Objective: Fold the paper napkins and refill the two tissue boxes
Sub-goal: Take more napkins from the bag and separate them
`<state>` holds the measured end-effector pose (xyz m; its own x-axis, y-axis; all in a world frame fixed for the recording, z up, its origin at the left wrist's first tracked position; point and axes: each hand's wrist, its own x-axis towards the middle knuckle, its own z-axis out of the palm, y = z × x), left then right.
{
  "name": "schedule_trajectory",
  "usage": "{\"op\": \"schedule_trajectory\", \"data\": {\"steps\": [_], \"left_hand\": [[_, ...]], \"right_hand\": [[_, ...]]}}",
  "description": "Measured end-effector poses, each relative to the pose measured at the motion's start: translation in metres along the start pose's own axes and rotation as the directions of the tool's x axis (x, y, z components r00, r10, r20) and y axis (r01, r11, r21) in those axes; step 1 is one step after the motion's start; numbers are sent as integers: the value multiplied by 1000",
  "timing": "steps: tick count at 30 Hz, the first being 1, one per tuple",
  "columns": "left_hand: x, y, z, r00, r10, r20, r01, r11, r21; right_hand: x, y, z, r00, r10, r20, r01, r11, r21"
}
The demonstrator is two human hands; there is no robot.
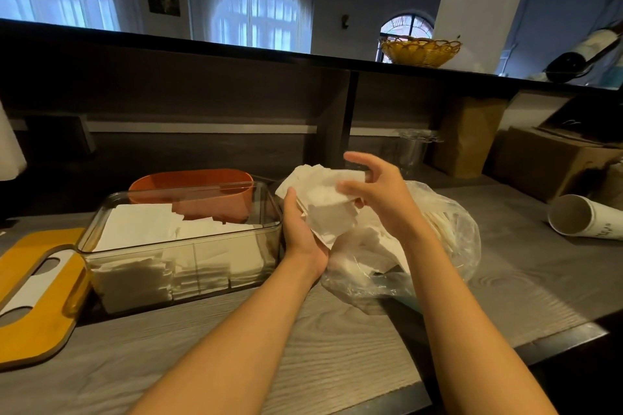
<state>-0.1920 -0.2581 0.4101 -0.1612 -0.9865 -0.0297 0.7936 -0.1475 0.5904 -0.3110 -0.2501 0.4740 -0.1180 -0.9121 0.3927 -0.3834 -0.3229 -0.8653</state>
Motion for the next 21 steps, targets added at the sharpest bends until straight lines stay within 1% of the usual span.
{"op": "schedule_trajectory", "data": {"steps": [1, 2, 4, 6, 8, 10, 12, 14, 17, 19, 21], "left_hand": [[-1, 1, 0, 1000, -9, 14, 9, 1000, 21], [-2, 1, 1, 1000, -17, 19, 16, 999, 49], [-4, 1, 2, 999, -30, 12, 28, 994, 108], [-2, -2, 2, 1000, -8, 1, 8, 988, 152], [0, -3, 2, 1000, 1, -1, -1, 989, 148], [-1, -2, 3, 1000, -13, 18, 10, 994, 109], [0, -2, 2, 999, -24, 28, 21, 996, 87], [-1, -1, 1, 999, -26, 22, 24, 997, 76], [-2, -1, 2, 999, -30, -13, 31, 998, 63], [-2, -1, 1, 999, -29, -25, 30, 998, 45], [-1, -2, 1, 999, -31, -37, 32, 999, 37]], "right_hand": [[1, 2, 3, 1000, -1, 4, 1, 995, -97], [2, 4, 5, 1000, -11, 3, 12, 987, -158], [4, 9, 8, 999, -48, 1, 48, 978, -201], [4, 11, 9, 997, -80, 2, 78, 970, -230], [5, 12, 11, 994, -105, -5, 99, 955, -281], [6, 12, 12, 993, -119, -9, 110, 945, -307], [4, 10, 13, 992, -125, -34, 110, 952, -287], [3, 9, 11, 983, -167, -80, 144, 960, -240], [4, 8, 7, 950, -233, -207, 203, 967, -157], [6, 6, 4, 943, -207, -262, 200, 978, -52], [5, 1, 3, 947, -169, -274, 198, 977, 79]]}}
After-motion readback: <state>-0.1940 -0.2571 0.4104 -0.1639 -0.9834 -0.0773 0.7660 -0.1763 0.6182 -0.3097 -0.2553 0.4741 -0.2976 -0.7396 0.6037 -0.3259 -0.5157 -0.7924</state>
